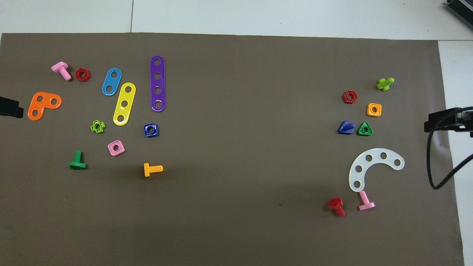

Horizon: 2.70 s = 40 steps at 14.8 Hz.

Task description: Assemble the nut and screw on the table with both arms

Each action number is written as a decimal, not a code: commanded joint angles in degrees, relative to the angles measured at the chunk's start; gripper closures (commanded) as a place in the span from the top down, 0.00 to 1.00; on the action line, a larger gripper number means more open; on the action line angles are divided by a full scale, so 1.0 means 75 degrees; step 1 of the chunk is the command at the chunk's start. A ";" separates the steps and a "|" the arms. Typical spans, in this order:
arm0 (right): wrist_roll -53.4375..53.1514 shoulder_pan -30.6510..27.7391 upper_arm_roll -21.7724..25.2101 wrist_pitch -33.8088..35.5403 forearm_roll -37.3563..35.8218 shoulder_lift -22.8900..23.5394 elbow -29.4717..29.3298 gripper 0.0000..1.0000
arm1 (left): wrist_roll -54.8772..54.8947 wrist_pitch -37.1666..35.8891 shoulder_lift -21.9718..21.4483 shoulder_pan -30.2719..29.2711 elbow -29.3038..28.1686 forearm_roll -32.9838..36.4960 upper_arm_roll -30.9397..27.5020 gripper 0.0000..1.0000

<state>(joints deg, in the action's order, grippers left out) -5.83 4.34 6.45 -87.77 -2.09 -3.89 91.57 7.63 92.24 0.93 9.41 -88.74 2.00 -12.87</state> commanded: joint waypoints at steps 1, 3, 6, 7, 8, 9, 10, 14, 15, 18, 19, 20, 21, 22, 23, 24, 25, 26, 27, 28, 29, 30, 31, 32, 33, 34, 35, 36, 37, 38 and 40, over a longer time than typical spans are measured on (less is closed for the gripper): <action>-0.0136 -0.0016 -0.0040 -0.0016 0.0114 -0.0103 0.0154 1.00 | 0.0049 -0.0017 -0.0171 -0.0013 -0.0180 0.0132 0.0029 1.00; -0.0090 -0.0016 -0.0040 -0.0004 0.0126 -0.0103 0.0154 1.00 | 0.0049 -0.0017 -0.0171 -0.0013 -0.0180 0.0120 0.0029 1.00; -0.0101 -0.0016 -0.0040 0.0160 0.0173 -0.0103 0.0131 1.00 | 0.0049 -0.0017 -0.0171 -0.0013 -0.0180 0.0120 0.0029 1.00; -0.0136 -0.0004 -0.0040 0.0148 0.0173 -0.0114 0.0154 1.00 | 0.0049 -0.0017 -0.0171 -0.0013 -0.0180 0.0120 0.0029 1.00; -0.0136 -0.0016 -0.0063 0.0078 0.0173 -0.0196 0.0270 1.00 | 0.0049 -0.0017 -0.0171 -0.0013 -0.0180 0.0120 0.0029 1.00; -0.0067 -0.0016 -0.0087 0.0008 0.0173 -0.0289 0.0550 1.00 | 0.0049 -0.0017 -0.0171 -0.0013 -0.0180 0.0120 0.0029 1.00; -0.0054 -0.0016 -0.0087 -0.0085 0.0185 -0.0395 0.0715 1.00 | 0.0049 -0.0017 -0.0171 -0.0013 -0.0180 0.0120 0.0029 1.00; 0.0458 0.0148 -0.0087 -0.0273 0.0313 -0.0174 0.0658 1.00 | 0.0049 -0.0017 -0.0171 -0.0013 -0.0180 0.0132 0.0029 1.00; 0.0705 0.0136 -0.0087 -0.0715 0.0441 0.0024 0.0774 1.00 | 0.0049 -0.0017 -0.0171 -0.0013 -0.0180 0.0132 0.0029 1.00; 0.1523 0.0276 -0.0099 -0.2110 0.0501 0.0551 0.1583 1.00 | 0.0049 -0.0017 -0.0171 -0.0013 -0.0180 0.0120 0.0029 1.00; 0.2050 0.0312 -0.0099 -0.2555 0.0501 0.0820 0.1712 1.00 | 0.0049 -0.0017 -0.0171 -0.0013 -0.0180 0.0120 0.0029 1.00; 0.2368 0.0312 -0.0099 -0.2953 0.0501 0.1043 0.1852 1.00 | 0.0049 -0.0017 -0.0171 -0.0013 -0.0180 0.0120 0.0029 1.00; 0.2569 0.0301 -0.0099 -0.3329 0.0501 0.1220 0.2062 1.00 | 0.0049 -0.0017 -0.0171 -0.0013 -0.0180 0.0120 0.0029 1.00; 0.2780 0.0300 -0.0099 -0.3831 0.0501 0.1395 0.2343 1.00 | 0.0049 -0.0017 -0.0171 -0.0013 -0.0180 0.0132 0.0029 1.00; 0.3002 0.0312 -0.0099 -0.4451 0.0513 0.1536 0.2671 1.00 | 0.0049 -0.0017 -0.0171 -0.0013 -0.0180 0.0120 0.0029 1.00; 0.3260 0.0312 -0.0099 -0.4945 0.0513 0.1723 0.2906 1.00 | 0.0049 -0.0017 -0.0171 -0.0013 -0.0180 0.0120 0.0029 1.00; 0.3517 0.0312 -0.0099 -0.5309 0.0513 0.1899 0.3048 1.00 | 0.0049 -0.0017 -0.0160 -0.0013 -0.0180 0.0132 0.0029 1.00; 0.3624 0.0301 -0.0099 -0.5603 0.0513 0.2087 0.3142 0.99 | 0.0049 -0.0017 -0.0171 -0.0013 -0.0180 0.0132 0.0029 1.00; 0.3625 0.0312 -0.0099 -0.5815 0.0582 0.2228 0.3212 0.96 | 0.0049 -0.0017 -0.0171 -0.0013 -0.0180 0.0132 0.0029 1.00; 0.3649 0.0312 -0.0099 -0.6060 0.0722 0.2345 0.3317 0.92 | 0.0049 -0.0017 -0.0171 -0.0013 -0.0180 0.0120 0.0029 1.00; 0.3695 0.0312 -0.0099 -0.6330 0.0747 0.2381 0.3469 0.88 | 0.0038 -0.0029 -0.0171 -0.0013 -0.0180 0.0120 0.0029 1.00; 0.3731 0.0312 -0.0099 -0.6472 0.0759 0.2393 0.3598 0.81 | 0.0026 -0.0052 -0.0171 -0.0013 -0.0180 0.0120 0.0029 1.00; 0.3835 0.0301 -0.0099 -0.6496 0.0759 0.2405 0.3635 0.71 | 0.0037 -0.0018 -0.0160 -0.0001 -0.0180 0.0132 0.0029 1.00; 0.3929 0.0277 -0.0099 -0.6508 0.0759 0.2451 0.3658 0.61 | 0.0037 0.0029 -0.0171 -0.0001 -0.0180 0.0120 0.0029 1.00; 0.4000 0.0231 -0.0099 -0.6543 0.0759 0.2510 0.3658 0.54 | 0.0014 -0.0005 -0.0171 -0.0013 -0.0180 0.0120 0.0029 1.00; 0.4024 0.0230 -0.0099 -0.6543 0.0771 0.2569 0.3658 0.48 | 0.0037 -0.0005 -0.0171 -0.0013 -0.0180 0.0132 0.0029 1.00; 0.4024 0.0242 -0.0099 -0.6555 0.0782 0.2627 0.3647 0.43 | 0.0049 -0.0052 -0.0171 -0.0001 -0.0180 0.0120 0.0029 1.00; 0.4024 0.0242 -0.0099 -0.6567 0.0782 0.2628 0.3647 0.38 | 0.0014 -0.0041 -0.0171 0.0080 -0.0180 0.0132 0.0041 1.00; 0.4024 0.0230 -0.0099 -0.6555 0.0782 0.2628 0.3647 0.38 | 0.0002 0.0017 -0.0183 0.0116 -0.0180 0.0132 0.0076 1.00; 0.4012 0.0242 -0.0099 -0.6567 0.0794 0.2628 0.3647 0.38 | 0.0014 0.0088 -0.0171 0.0128 -0.0180 0.0120 0.0099 1.00; 0.4024 0.0242 -0.0099 -0.6567 0.0981 0.2628 0.3647 0.34 | 0.0073 0.0064 -0.0241 0.0116 -0.0296 0.0120 0.0111 1.00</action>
<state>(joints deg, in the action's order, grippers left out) 21.99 6.71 5.99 -135.58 2.85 15.79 118.40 7.63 92.29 0.91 9.61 -88.76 2.00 -11.81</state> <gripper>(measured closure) 0.630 0.000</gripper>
